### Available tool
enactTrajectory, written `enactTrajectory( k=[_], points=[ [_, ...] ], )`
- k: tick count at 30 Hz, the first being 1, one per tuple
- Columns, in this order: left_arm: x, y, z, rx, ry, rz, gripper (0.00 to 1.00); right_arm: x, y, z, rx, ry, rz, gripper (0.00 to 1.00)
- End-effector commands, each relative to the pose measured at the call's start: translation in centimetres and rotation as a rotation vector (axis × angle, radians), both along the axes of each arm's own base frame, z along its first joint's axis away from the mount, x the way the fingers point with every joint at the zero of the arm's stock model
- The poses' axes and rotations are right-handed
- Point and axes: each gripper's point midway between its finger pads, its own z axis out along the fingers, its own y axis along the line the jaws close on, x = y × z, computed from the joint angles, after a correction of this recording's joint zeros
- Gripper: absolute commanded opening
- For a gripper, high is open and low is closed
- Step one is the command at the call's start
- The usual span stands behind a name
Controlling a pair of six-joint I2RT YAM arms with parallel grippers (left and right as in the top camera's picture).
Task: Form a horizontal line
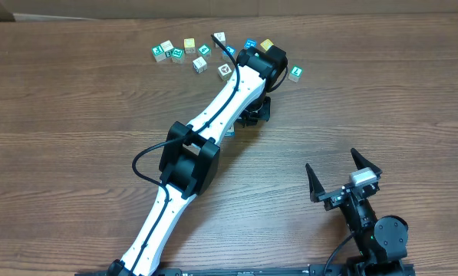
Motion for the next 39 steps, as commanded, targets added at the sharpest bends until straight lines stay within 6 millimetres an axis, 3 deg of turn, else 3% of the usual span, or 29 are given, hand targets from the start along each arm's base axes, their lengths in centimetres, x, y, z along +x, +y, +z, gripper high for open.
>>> enactTrajectory(
  k=[1,11,39],
  points=[
    [0.7,0.5,1.8,0.009,-0.054,-0.014,0.04,-0.1,0.1,-0.2,0.0,-0.004,0.007,1.0],
    [0.5,1.6,0.1,0.047,-0.032,0.003,0.04,-0.1,0.1,-0.2,0.0,-0.004,0.007,1.0],
    [-0.2,2.6,0.2,0.07,0.008,0.02,0.04,-0.1,0.1,-0.2,0.0,-0.004,0.007,1.0]
  ],
)
